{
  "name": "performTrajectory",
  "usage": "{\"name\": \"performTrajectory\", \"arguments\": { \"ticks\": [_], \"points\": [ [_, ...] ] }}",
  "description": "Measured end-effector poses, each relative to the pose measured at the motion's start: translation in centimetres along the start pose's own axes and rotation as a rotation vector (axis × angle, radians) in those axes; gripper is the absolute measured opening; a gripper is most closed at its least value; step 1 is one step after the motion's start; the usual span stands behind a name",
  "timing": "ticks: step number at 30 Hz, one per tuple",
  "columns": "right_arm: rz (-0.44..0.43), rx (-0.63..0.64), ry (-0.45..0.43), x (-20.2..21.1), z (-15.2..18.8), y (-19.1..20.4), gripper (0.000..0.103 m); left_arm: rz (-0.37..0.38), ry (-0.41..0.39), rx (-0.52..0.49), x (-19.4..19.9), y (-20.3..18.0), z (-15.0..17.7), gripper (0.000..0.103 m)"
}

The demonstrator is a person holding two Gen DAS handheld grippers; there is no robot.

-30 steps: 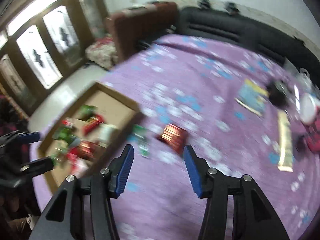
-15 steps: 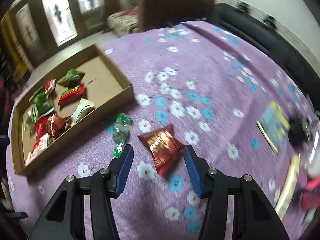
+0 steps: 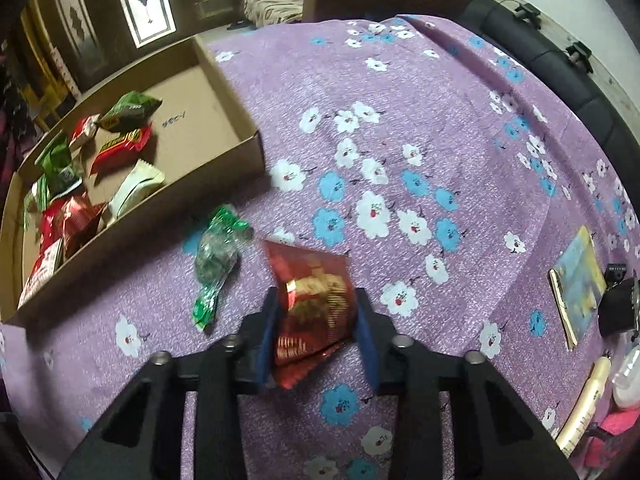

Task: Organize snacks
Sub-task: 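Grasp the clear green-wrapped candy with the left gripper while the right gripper holds the red packet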

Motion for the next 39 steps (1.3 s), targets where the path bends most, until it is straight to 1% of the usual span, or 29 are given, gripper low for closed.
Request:
{"name": "performTrajectory", "arguments": {
  "ticks": [3,5,9,13,15,17,21,22,25,26,28,31,32,33,35,39],
  "points": [
    [-0.002,-0.035,-0.019,0.1,0.0,-0.3,0.032,0.005,0.003,0.008,-0.2,-0.1,-0.3,0.101],
    [0.009,-0.06,-0.052,1.1,0.2,-0.6,0.032,0.016,-0.001,0.016,-0.2,-0.3,-0.8,0.101],
    [0.049,-0.126,-0.14,5.3,1.3,-2.3,0.032,0.064,-0.007,0.057,-0.8,-1.2,-3.3,0.101],
    [0.13,-0.234,-0.226,10.6,3.9,-5.1,0.032,0.068,0.007,0.084,-3.2,-3.0,-6.2,0.101],
    [0.177,-0.292,-0.256,12.7,5.6,-6.7,0.032,0.063,0.004,0.152,-4.9,-3.4,-7.4,0.101],
    [0.198,-0.34,-0.28,14.3,7.2,-7.6,0.032,0.034,0.0,0.224,-6.6,-3.1,-8.0,0.101],
    [0.207,-0.411,-0.331,16.7,10.2,-7.6,0.032,-0.029,0.008,0.299,-9.6,-2.2,-8.1,0.1],
    [0.204,-0.427,-0.344,17.0,10.9,-7.5,0.032,-0.048,0.004,0.306,-10.1,-2.0,-8.1,0.1],
    [0.181,-0.464,-0.37,17.4,12.2,-7.1,0.032,-0.07,-0.003,0.323,-11.5,-1.8,-8.0,0.099],
    [0.174,-0.473,-0.378,17.6,12.7,-7.1,0.032,-0.095,-0.013,0.306,-11.8,-2.0,-8.1,0.099],
    [0.159,-0.495,-0.396,17.9,13.5,-7.2,0.032,-0.114,-0.023,0.283,-12.2,-2.4,-8.2,0.1],
    [0.143,-0.524,-0.421,18.3,14.5,-7.3,0.032,-0.157,0.012,0.29,-13.7,-2.6,-8.1,0.1],
    [0.138,-0.532,-0.427,18.4,14.7,-7.3,0.032,-0.181,0.042,0.298,-14.4,-2.6,-8.0,0.1],
    [0.133,-0.538,-0.431,18.7,15.1,-7.4,0.032,-0.198,0.072,0.312,-15.1,-2.6,-7.9,0.103],
    [0.128,-0.548,-0.439,18.9,15.6,-7.4,0.032,-0.209,0.07,0.362,-15.5,-2.3,-8.5,0.103],
    [0.121,-0.567,-0.444,19.4,16.5,-7.5,0.032,-0.217,0.086,0.376,-16.3,-2.1,-9.6,0.103]
  ]
}}
Point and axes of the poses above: each gripper's, at about its wrist camera, not at the fingertips, and x roughly against the way its jaws point, y to its left, z to its underside, the point moved 6 cm from there along -x, roughly the way its jaws point, and after that the axes turned 11 degrees about -y, right-handed, at the moved point
